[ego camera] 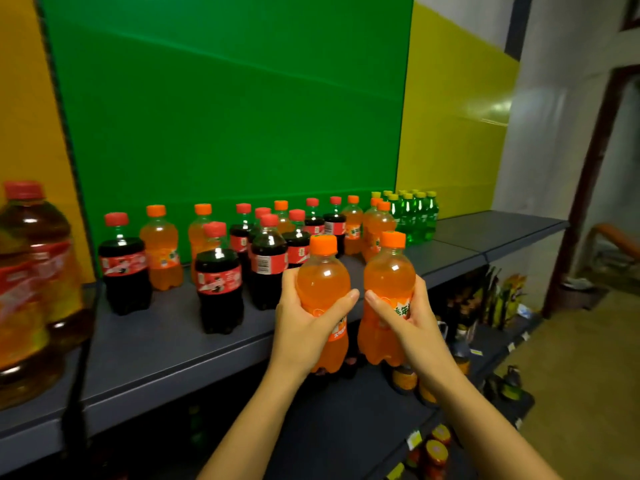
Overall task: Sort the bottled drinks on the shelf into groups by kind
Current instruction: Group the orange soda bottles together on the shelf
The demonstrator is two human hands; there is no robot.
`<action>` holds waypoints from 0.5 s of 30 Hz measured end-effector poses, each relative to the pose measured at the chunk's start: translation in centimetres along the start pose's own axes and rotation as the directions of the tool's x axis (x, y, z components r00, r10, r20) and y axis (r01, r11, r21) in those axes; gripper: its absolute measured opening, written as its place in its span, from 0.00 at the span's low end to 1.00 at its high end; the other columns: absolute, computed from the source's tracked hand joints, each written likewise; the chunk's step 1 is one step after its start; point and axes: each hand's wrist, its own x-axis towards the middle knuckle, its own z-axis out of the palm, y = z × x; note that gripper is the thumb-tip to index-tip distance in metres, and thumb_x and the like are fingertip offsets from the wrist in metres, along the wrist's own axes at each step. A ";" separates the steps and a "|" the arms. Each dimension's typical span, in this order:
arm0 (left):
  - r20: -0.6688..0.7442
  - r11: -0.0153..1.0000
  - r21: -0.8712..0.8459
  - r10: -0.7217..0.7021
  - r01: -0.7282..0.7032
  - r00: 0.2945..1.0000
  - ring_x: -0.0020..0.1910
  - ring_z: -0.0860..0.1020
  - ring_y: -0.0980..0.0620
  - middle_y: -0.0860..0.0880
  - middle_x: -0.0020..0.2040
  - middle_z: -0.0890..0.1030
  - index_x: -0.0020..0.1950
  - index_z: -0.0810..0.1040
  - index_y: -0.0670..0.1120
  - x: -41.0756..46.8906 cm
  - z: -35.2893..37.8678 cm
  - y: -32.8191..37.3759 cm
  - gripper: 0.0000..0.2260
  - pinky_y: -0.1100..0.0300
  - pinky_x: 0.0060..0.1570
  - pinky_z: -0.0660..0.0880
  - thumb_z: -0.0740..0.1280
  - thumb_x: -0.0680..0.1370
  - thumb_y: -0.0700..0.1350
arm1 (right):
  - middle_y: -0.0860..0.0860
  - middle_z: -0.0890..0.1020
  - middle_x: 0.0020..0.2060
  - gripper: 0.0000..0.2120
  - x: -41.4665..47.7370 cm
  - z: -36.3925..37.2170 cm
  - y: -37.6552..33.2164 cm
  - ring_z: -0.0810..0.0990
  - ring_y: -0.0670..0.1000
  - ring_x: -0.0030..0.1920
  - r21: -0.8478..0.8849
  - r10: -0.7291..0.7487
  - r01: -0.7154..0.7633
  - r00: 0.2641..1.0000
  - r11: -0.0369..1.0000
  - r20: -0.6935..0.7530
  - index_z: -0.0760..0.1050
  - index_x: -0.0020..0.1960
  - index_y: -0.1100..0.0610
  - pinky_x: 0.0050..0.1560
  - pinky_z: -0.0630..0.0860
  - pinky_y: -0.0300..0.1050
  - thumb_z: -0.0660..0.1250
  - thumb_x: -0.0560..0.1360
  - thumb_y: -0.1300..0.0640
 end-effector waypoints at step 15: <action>-0.090 0.997 0.036 -0.060 0.064 0.994 0.49 0.76 0.62 0.59 0.49 0.76 0.57 0.65 0.53 13.1 12.6 -9.8 0.26 0.66 0.44 0.72 0.76 0.67 0.44 | 0.40 0.76 0.49 0.28 15.7 -10.3 8.8 0.77 0.37 0.49 -0.103 -0.038 0.032 0.997 0.994 -0.062 0.59 0.65 0.47 0.48 0.73 0.35 0.68 0.71 0.50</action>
